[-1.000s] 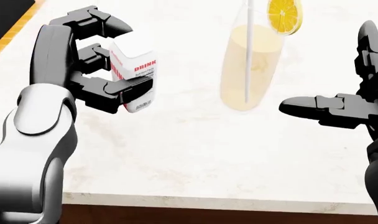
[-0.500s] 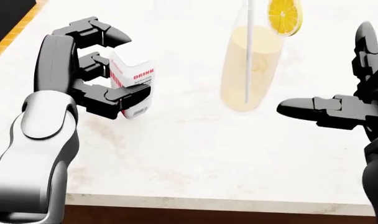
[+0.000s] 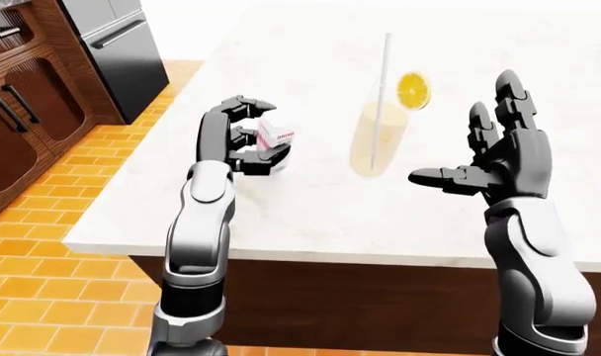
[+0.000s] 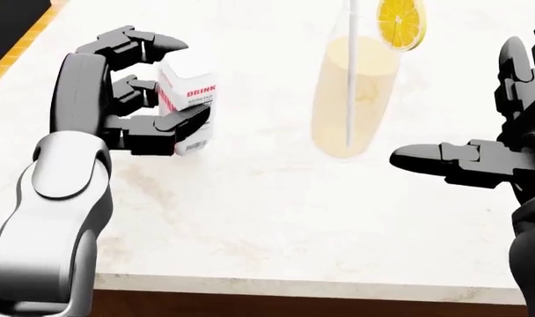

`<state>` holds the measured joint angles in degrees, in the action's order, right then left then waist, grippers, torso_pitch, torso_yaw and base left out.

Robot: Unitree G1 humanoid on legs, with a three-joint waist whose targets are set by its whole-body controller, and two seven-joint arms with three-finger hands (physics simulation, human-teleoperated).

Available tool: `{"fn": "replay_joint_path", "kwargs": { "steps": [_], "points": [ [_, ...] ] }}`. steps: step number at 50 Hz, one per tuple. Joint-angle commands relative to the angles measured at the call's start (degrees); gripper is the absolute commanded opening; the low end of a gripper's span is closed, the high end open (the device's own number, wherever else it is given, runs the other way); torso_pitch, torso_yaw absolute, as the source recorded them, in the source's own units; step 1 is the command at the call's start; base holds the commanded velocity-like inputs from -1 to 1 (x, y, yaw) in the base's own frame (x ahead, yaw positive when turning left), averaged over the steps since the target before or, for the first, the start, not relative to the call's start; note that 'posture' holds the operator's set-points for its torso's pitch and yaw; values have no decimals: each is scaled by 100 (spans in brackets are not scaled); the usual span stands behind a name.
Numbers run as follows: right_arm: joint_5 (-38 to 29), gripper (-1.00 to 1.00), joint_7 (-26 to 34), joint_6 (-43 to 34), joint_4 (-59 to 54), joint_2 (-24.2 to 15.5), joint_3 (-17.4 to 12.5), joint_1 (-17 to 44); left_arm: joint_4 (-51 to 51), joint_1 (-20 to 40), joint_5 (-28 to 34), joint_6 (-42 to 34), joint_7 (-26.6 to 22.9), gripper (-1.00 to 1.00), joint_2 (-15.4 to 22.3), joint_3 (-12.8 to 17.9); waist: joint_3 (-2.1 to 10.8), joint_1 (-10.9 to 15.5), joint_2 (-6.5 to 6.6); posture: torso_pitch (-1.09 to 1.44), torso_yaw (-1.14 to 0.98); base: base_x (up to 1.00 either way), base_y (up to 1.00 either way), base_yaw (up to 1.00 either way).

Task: Move the drinks to the dining counter.

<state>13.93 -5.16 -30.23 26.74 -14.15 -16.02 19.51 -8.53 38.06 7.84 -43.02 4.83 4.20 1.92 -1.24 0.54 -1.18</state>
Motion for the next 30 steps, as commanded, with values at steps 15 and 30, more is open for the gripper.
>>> {"fn": "replay_joint_path", "kwargs": {
  "steps": [15,30],
  "points": [
    [-15,100,2,146,227,-49,-50,110,-285,228,6,175,25,3,31,25,149,0,-10,0,0,0,0,0],
    [-4,100,13,195,174,-60,-55,139,-565,374,51,-131,-68,69,95,35,146,-2,-3,0,0,0,0,0]
  ]
}}
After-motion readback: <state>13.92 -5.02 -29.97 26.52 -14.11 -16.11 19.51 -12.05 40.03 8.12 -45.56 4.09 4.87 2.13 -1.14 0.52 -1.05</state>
